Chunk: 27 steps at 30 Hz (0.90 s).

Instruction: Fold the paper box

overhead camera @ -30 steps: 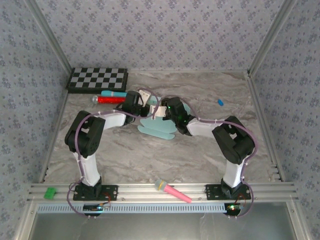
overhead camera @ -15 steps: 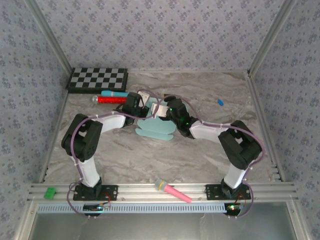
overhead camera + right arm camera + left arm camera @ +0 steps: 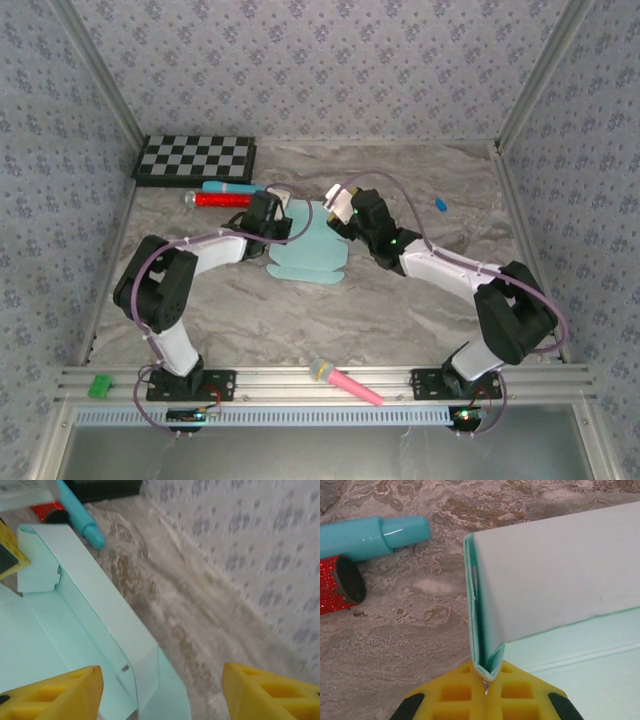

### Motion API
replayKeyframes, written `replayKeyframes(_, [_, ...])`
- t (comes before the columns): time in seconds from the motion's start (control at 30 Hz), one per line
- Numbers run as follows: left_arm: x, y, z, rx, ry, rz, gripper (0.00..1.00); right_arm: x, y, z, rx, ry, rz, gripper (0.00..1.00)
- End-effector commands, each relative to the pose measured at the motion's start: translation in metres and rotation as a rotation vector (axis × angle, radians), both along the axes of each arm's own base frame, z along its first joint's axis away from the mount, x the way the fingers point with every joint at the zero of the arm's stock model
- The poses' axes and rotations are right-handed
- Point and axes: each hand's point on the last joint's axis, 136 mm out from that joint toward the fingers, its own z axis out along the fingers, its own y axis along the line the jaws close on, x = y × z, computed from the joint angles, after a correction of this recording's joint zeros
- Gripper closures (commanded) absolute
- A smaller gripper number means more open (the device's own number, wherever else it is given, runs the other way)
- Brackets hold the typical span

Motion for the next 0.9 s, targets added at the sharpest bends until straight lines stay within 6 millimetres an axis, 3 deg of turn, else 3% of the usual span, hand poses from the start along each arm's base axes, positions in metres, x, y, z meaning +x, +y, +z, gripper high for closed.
replayKeyframes(0.0, [-0.011, 0.006, -0.005, 0.012, 0.033, 0.033, 1.0, -0.005, -0.019, -0.007, 0.16, 0.219, -0.165, 0.39])
replayKeyframes(0.23, [-0.012, 0.004, -0.007, 0.012, 0.037, 0.027, 1.0, 0.0, -0.026, -0.018, 0.259, 0.39, -0.241, 0.53])
replayKeyframes(0.37, [-0.012, 0.003, -0.007, 0.019, 0.038, 0.02, 1.0, 0.008, -0.032, -0.026, 0.256, 0.417, -0.295, 0.72])
replayKeyframes(0.47, [-0.012, 0.003, -0.008, 0.025, 0.039, 0.016, 1.0, 0.018, -0.028, -0.023, 0.259, 0.428, -0.307, 0.81])
replayKeyframes(0.87, [-0.013, 0.003, -0.009, 0.032, 0.04, 0.009, 1.0, 0.033, -0.022, -0.05, 0.225, 0.501, -0.377, 0.88])
